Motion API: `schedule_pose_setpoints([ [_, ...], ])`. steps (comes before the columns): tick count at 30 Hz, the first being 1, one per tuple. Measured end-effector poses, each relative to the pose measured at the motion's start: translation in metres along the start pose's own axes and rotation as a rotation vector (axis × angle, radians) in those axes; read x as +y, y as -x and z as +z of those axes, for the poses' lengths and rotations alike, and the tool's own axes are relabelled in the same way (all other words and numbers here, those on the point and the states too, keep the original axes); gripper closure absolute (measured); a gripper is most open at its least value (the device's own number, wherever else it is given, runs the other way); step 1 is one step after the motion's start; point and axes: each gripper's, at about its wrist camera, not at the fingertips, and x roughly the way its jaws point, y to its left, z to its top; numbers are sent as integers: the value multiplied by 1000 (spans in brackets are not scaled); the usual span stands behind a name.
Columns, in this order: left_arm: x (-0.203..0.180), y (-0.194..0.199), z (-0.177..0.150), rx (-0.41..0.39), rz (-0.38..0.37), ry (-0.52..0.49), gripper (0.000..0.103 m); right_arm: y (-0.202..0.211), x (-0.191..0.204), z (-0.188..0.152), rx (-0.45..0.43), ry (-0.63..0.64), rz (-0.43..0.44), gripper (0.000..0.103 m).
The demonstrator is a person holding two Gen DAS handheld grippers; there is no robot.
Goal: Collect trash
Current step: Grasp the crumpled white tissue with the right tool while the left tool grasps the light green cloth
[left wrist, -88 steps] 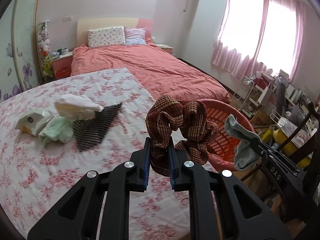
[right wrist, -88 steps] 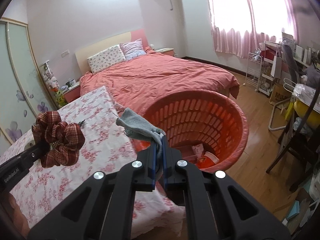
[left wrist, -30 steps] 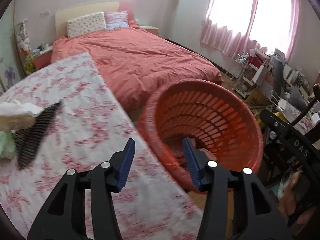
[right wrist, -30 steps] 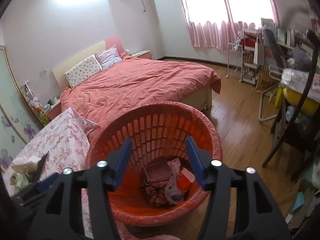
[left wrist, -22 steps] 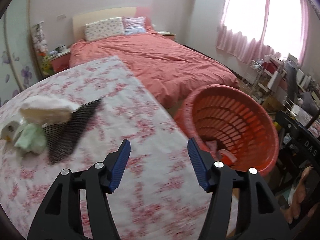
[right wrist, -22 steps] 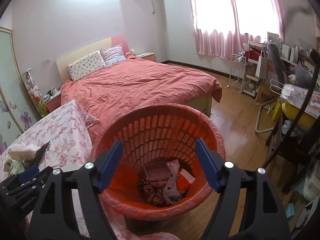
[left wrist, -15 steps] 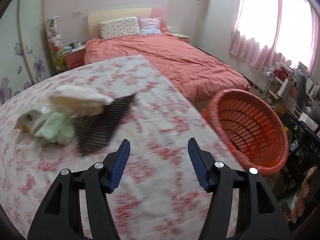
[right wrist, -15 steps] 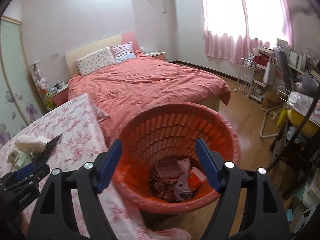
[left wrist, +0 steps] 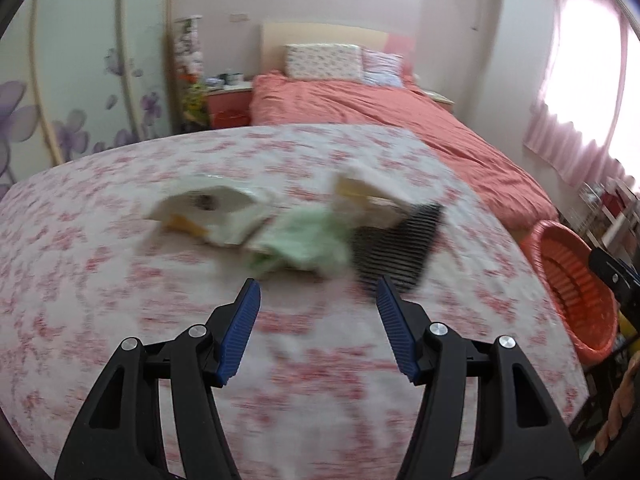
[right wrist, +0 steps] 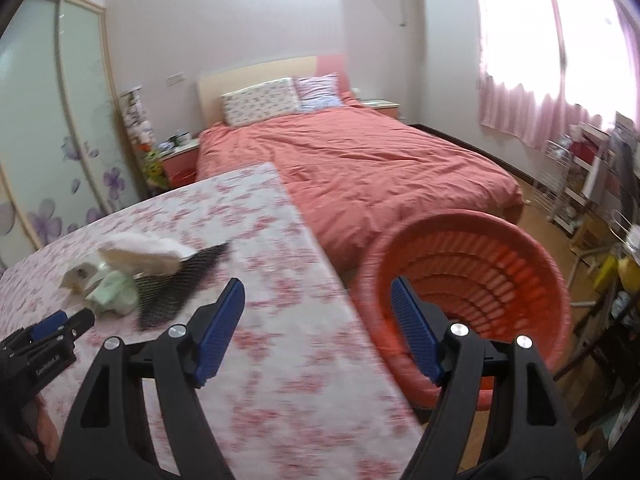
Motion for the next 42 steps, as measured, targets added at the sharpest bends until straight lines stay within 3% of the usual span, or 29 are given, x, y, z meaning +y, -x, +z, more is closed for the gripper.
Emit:
schedule_pose_setpoints([
  [5, 41, 3, 0, -14, 44, 55, 37, -10, 46, 1, 19, 61, 61, 31],
  [18, 118, 6, -2, -11, 73, 167, 37, -49, 163, 10, 82, 125, 206, 38],
  [21, 131, 6, -1, -12, 73, 189, 37, -61, 185, 11, 105, 127, 202, 44],
  [24, 141, 6, -2, -13, 75, 200, 37, -76, 201, 9, 116, 120, 146, 48],
  [29, 152, 3, -2, -6, 77, 212, 37, -93, 214, 10, 112, 102, 47, 51],
  [30, 154, 2, -2, -5, 75, 215, 37, -96, 216, 10, 113, 106, 28, 55],
  [32, 156, 1, -1, -4, 72, 216, 37, -100, 214, 11, 131, 104, 13, 76],
  [33, 156, 0, -1, -4, 70, 214, 37, -102, 211, 11, 139, 99, 9, 79],
  [42, 141, -7, 5, 3, 32, 186, 37, -87, 179, 12, 82, 73, 46, 89],
])
